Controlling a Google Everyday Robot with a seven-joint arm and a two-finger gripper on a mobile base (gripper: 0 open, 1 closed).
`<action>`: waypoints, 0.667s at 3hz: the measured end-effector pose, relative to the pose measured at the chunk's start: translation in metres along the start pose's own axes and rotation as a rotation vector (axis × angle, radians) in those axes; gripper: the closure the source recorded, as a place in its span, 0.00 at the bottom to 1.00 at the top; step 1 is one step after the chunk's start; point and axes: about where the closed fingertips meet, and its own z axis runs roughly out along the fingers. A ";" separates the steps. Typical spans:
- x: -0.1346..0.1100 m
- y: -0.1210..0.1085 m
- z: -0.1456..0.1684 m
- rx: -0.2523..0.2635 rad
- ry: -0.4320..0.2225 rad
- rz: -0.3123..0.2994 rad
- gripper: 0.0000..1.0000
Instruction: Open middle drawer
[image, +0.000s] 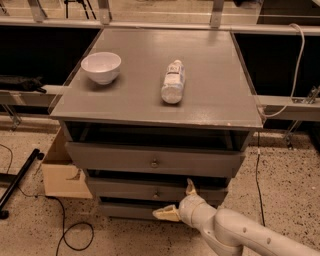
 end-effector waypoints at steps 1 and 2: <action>-0.008 -0.004 0.005 0.025 0.016 -0.042 0.00; -0.018 -0.012 0.011 0.074 0.040 -0.118 0.00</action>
Offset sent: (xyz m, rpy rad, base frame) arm 0.0372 0.0035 0.0245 -0.2275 -0.1145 -0.0230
